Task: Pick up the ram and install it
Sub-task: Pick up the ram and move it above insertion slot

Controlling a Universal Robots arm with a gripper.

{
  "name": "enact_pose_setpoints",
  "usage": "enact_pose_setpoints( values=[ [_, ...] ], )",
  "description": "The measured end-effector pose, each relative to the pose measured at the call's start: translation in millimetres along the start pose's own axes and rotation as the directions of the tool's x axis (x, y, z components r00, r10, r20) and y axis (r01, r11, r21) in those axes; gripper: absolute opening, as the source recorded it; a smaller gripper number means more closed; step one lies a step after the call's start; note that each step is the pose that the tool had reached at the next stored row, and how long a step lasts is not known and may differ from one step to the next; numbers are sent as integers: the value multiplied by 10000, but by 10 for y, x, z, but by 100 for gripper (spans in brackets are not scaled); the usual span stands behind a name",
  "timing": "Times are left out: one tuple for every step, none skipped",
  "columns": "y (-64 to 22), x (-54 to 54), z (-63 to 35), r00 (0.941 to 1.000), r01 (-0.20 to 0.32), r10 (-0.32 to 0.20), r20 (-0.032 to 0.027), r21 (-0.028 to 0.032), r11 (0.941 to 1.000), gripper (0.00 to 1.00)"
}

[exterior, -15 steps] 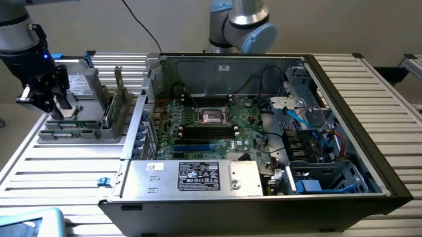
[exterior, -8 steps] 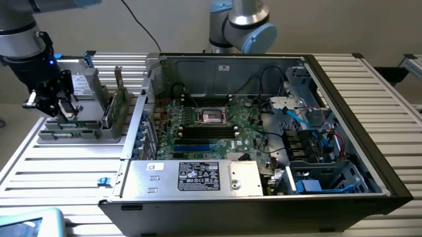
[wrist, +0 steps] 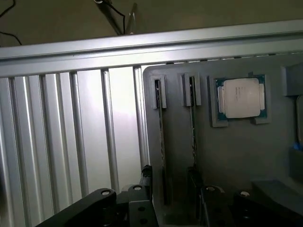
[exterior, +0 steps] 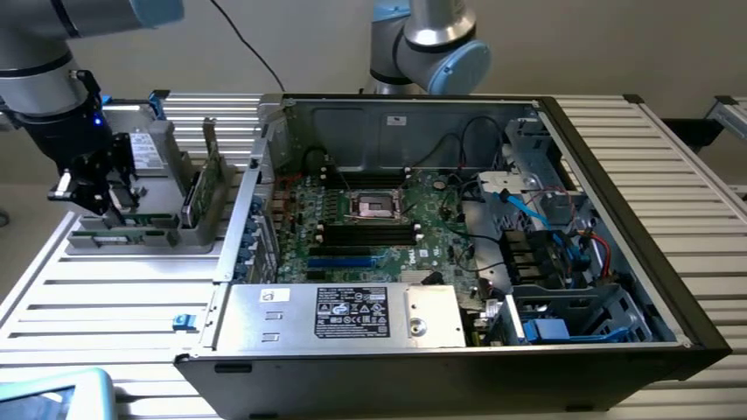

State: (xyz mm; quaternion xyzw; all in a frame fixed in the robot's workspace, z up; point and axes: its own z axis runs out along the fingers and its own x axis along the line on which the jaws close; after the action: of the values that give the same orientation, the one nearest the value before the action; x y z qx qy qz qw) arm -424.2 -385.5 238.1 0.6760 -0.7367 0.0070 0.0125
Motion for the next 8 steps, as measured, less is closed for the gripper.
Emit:
enact_pose_setpoints(
  values=[
    [0, 0, 18, 10000, 0, 0, 0, 0, 10000, 43],
    [0, -1, 37, 10000, -1, 1, -1, -1, 10000, 43],
    [0, 0, 55, 10000, -1, 1, -1, -1, 10000, 43],
    [-1, 3, 73, 10000, 0, 0, 0, -1, 10000, 43],
    [-2, 9, 90, 10000, 1, -1, -2, -2, 10000, 43],
    [-2, 16, 108, 10000, 0, 0, -2, -3, 10000, 43],
    [-3, 23, 127, 10000, 0, 0, -1, -1, 10000, 43],
    [-4, 30, 147, 10000, 0, 0, 0, -1, 10000, 43]
  ],
)
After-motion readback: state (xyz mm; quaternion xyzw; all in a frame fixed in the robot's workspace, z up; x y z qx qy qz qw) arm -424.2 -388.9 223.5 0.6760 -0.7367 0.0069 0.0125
